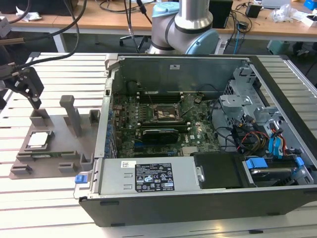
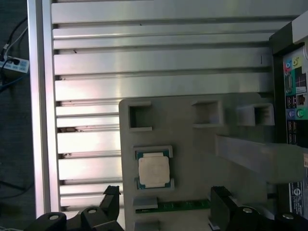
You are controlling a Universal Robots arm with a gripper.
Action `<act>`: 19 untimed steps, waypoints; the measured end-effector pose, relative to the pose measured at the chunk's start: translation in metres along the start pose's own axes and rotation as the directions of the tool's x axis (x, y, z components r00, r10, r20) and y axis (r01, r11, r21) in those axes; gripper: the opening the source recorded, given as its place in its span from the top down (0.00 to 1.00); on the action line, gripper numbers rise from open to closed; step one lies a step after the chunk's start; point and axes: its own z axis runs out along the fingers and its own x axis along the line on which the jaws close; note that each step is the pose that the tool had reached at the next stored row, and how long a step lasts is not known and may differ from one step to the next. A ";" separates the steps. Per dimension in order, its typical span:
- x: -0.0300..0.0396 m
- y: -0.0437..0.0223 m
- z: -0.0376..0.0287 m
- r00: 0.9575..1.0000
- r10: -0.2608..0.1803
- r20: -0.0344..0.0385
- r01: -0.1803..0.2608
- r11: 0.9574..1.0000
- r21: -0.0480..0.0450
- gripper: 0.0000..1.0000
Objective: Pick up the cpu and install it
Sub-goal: 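Pick up the cpu and move it towards the insertion slot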
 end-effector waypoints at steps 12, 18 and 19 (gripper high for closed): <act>0.0005 -0.0004 0.0210 1.000 0.000 0.000 0.000 1.000 0.000 0.16; 0.0006 -0.0004 0.0242 1.000 0.000 0.000 0.000 1.000 0.000 0.16; 0.0006 -0.0004 0.0246 1.000 0.000 0.000 0.000 1.000 0.000 0.16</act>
